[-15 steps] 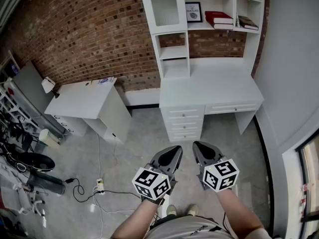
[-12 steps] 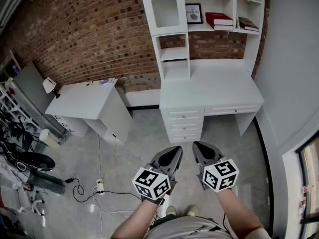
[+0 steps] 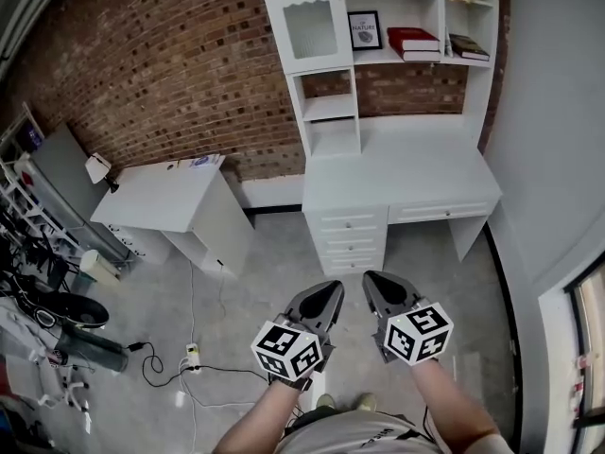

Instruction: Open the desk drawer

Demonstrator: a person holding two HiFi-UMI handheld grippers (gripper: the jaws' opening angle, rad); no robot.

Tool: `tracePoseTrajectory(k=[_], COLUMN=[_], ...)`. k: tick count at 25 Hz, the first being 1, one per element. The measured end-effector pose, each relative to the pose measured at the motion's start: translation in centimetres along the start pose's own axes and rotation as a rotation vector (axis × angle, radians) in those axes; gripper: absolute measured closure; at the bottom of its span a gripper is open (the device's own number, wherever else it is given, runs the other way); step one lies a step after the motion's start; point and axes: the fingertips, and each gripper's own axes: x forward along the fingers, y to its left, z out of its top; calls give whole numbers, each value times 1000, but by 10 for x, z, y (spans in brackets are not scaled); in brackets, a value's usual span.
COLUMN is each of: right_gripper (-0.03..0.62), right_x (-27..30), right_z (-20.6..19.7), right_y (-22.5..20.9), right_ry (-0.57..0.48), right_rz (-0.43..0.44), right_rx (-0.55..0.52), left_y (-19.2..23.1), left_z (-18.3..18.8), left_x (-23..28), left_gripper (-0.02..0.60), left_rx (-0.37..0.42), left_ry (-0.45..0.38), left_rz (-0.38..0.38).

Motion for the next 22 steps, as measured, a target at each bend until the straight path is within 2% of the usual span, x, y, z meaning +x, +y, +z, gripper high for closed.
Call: tracePoseTrajectory(k=[6, 12, 22], right_gripper=[576, 576, 576], right_x=[-4, -2, 54], right_z=[-6, -14, -25], right_y=[-8, -16, -40], right_ry=[-11, -5, 40], right_rz=[25, 22, -11], right_rx=[59, 65, 58], left_y=[-2, 5, 61], left_z=[-10, -22, -25], left_x=[6, 12, 42], left_gripper=[569, 569, 569], left_rx=[3, 4, -14], left_ry=[16, 33, 34], left_rz=[18, 31, 36])
